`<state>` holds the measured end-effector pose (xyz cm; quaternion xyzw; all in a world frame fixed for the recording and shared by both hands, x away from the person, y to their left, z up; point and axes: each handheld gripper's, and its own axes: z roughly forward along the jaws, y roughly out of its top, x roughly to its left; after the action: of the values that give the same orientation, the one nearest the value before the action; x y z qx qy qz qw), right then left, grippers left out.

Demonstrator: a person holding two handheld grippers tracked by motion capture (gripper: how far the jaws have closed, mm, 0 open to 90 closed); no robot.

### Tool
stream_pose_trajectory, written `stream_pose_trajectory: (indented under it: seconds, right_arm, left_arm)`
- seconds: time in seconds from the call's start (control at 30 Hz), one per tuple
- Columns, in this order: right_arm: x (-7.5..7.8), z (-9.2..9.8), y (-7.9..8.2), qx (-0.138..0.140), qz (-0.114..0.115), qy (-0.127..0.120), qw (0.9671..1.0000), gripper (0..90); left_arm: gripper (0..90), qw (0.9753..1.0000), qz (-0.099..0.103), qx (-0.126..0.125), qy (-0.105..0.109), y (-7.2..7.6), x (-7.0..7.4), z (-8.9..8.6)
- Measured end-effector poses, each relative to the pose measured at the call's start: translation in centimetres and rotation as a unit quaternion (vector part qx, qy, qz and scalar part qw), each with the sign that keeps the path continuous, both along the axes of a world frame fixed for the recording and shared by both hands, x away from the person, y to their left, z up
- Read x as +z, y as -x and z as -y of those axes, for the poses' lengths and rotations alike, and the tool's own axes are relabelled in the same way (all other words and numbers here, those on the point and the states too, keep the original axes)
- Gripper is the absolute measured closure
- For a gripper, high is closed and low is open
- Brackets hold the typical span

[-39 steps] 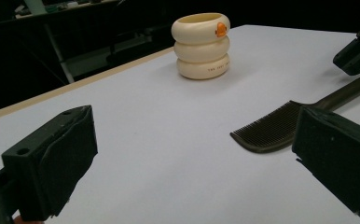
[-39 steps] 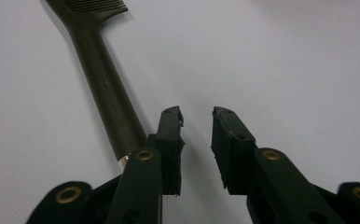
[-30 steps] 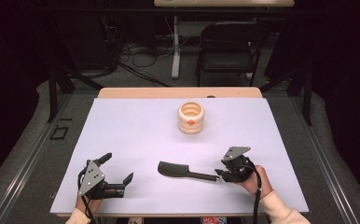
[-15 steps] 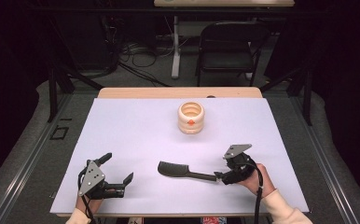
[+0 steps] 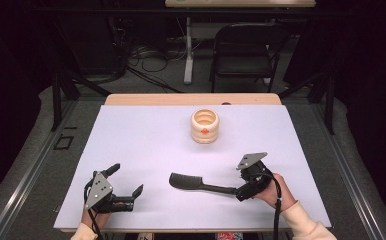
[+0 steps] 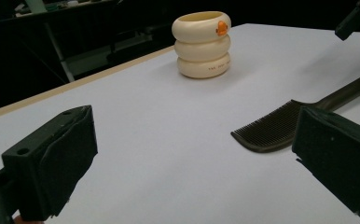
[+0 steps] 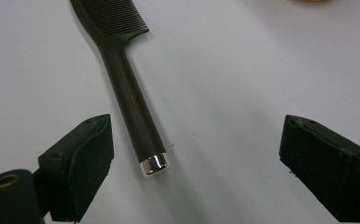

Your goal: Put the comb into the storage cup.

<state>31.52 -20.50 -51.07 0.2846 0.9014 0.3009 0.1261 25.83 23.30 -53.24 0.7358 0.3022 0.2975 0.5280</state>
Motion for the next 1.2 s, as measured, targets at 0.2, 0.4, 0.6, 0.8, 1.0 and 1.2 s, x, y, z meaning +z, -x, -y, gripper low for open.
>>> stream_pose_trajectory:
  seconds: [0.2, 0.4, 0.6, 0.8, 1.0, 1.2]
  right_arm:
    - [0.2, -0.6, 0.2, 0.019, -0.008, 0.008, 0.9998, 1.4]
    - [0.2, -1.3, 0.3, 0.034, -0.014, 0.007, 0.9993, 0.0]
    - [0.4, -1.9, 0.3, 0.046, -0.014, 0.012, 0.9988, 0.0]
    - [0.5, -2.6, 0.4, 0.052, -0.01, 0.016, 0.9985, 0.0]
    - [0.5, -3.4, 0.5, 0.06, -0.015, 0.023, 0.9978, 0.0]
    - [0.7, -4.0, 0.3, 0.066, -0.017, 0.029, 0.9972, 0.0]
  left_arm:
    - [0.0, 1.0, -0.001, 0.0, 0.0, 0.0, 0.0, 0.0]
    - [0.0, 1.0, 0.0, 0.0, -0.001, 0.0, 0.0, 0.0]
    - [0.0, 1.0, -0.001, 0.0, 0.0, 0.0, 0.0, 0.0]
    - [0.0, 1.0, -0.001, -0.001, 0.001, 0.0, 0.0, 0.0]
    - [0.0, 1.0, -0.001, -0.001, 0.001, 0.0, 0.0, 0.0]
    - [0.0, 1.0, -0.001, -0.001, 0.001, 0.0, 0.0, 0.0]
